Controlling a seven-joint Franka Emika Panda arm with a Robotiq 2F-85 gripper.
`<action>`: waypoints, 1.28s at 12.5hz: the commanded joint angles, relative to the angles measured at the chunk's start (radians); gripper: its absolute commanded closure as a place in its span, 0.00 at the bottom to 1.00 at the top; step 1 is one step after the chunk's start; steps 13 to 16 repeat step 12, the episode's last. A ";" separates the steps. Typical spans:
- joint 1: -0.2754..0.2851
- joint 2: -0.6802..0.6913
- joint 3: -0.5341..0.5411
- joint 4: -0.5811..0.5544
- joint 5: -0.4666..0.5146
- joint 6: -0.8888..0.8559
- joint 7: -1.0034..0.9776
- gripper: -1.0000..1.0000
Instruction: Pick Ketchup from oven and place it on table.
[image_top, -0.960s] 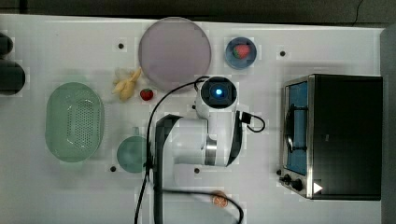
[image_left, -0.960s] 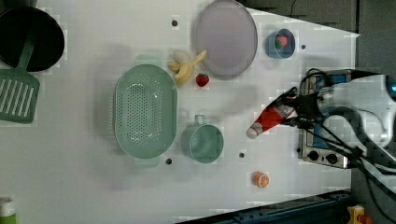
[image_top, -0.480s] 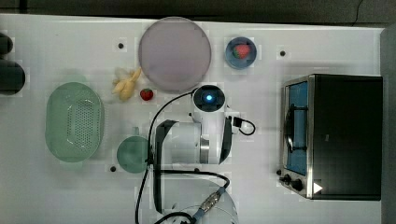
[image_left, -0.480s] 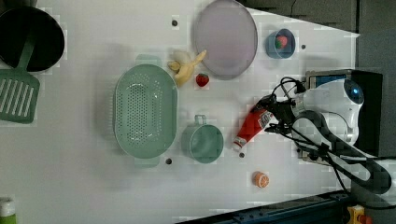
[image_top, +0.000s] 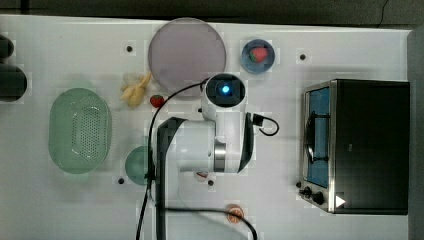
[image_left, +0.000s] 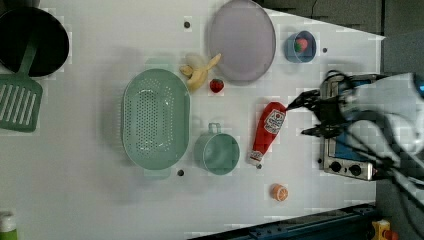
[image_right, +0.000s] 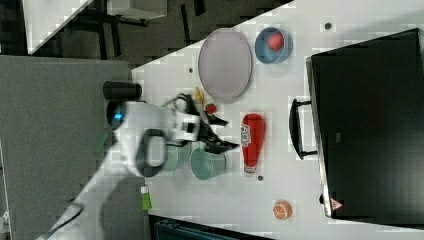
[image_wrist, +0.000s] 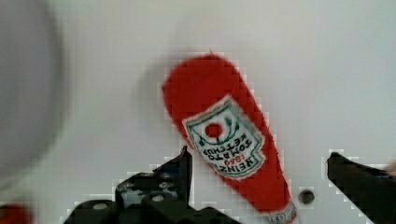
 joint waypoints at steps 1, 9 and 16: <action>0.007 -0.182 -0.026 0.207 0.018 -0.132 0.037 0.00; 0.009 -0.219 -0.017 0.572 0.013 -0.556 0.037 0.00; 0.007 -0.221 -0.022 0.603 0.012 -0.659 0.037 0.00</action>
